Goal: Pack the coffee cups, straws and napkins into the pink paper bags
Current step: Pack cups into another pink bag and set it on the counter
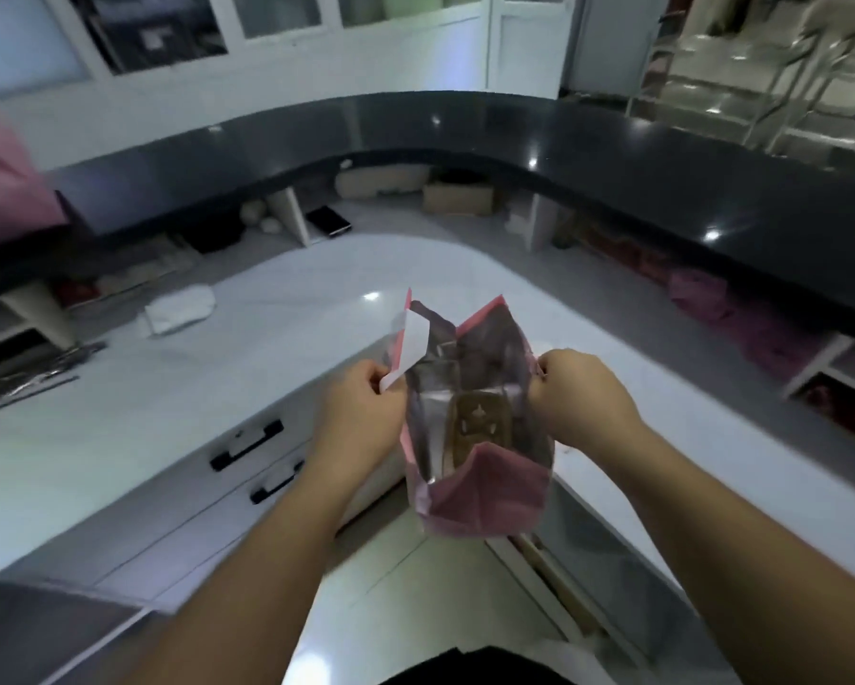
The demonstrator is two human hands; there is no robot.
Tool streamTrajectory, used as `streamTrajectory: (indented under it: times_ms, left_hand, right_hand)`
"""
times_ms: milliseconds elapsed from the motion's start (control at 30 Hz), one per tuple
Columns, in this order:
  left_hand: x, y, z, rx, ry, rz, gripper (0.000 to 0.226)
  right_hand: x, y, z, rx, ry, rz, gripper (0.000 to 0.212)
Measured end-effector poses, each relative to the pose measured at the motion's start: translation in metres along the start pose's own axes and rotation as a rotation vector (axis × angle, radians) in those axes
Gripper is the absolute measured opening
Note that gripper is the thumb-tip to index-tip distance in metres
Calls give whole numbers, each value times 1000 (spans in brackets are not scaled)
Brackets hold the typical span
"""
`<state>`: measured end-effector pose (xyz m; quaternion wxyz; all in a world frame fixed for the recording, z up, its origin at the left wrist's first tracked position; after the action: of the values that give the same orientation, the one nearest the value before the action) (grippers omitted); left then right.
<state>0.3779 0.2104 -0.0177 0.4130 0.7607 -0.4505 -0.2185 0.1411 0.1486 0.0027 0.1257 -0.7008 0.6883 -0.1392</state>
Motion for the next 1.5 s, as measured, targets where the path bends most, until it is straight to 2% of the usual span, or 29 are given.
streamTrajectory:
  times_ms: [167, 433, 767, 1100, 1367, 1500]
  left_hand:
    - [30, -50, -71, 33, 160, -102, 26]
    - [89, -119, -161, 90, 382, -264, 29]
    - [156, -164, -256, 98, 601, -461, 27]
    - [197, -252, -347, 133, 638, -555, 23]
    - [225, -295, -417, 56, 518, -455, 31]
    - [235, -317, -444, 13, 448, -416, 14]
  right_hand:
    - [25, -98, 40, 39, -69, -171, 29]
    - [91, -257, 111, 24, -188, -443, 25]
    - [146, -428, 183, 48, -419, -766, 26]
    - [141, -541, 247, 99, -560, -803, 22]
    - [113, -600, 266, 132, -508, -702, 24]
    - [97, -618, 279, 155, -476, -605, 29]
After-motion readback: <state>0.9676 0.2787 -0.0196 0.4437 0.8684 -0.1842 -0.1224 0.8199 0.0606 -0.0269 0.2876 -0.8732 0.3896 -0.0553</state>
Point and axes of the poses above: each hand's wrist, its own x-axis towards the middle knuckle, its own z-axis out of the palm, y = z × x, the point moved 3 cm from there along x, towards the middle knuckle, and after that the axes turned 8 degrees about y, right-handed, at the moved point
